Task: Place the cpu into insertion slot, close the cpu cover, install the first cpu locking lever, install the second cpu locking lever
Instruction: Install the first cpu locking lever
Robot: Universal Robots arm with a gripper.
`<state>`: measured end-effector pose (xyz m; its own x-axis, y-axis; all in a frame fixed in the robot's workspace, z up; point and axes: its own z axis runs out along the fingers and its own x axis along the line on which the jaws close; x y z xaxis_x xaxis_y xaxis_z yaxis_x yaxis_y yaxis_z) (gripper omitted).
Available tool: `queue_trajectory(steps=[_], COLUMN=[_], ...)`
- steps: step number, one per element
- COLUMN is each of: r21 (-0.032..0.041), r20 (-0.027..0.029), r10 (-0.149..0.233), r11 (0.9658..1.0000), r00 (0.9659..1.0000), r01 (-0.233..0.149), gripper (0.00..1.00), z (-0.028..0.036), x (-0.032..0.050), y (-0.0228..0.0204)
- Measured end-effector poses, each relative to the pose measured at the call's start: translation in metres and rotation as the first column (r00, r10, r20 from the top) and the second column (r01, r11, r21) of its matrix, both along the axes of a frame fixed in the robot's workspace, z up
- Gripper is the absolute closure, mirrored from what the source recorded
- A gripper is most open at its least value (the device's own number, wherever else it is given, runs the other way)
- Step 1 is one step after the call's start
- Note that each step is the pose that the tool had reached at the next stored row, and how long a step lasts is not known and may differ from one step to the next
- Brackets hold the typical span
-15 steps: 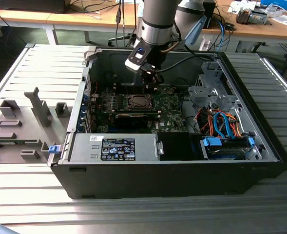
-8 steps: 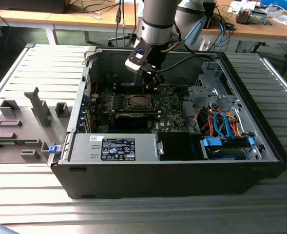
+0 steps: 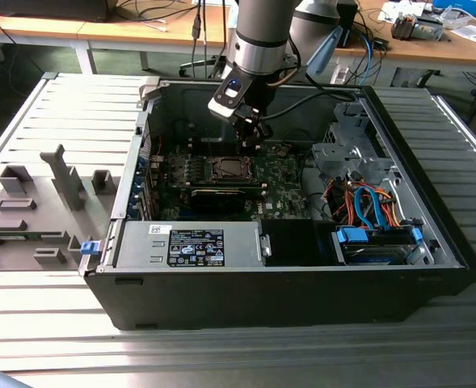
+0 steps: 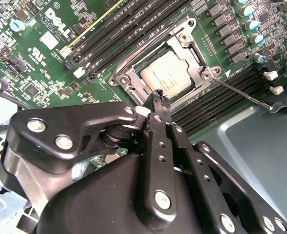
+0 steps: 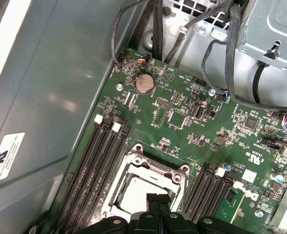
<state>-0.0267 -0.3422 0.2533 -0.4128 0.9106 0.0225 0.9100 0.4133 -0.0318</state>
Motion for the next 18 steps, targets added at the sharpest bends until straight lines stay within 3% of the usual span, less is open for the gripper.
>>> queue_trajectory(steps=[18], r21=[-0.0005], r20=[-0.0001], r10=[0.035], r11=[0.9994], r00=[0.9994], r01=[-0.035], gripper=[0.89], z=[0.0000], x=[0.0000], y=[0.0000])
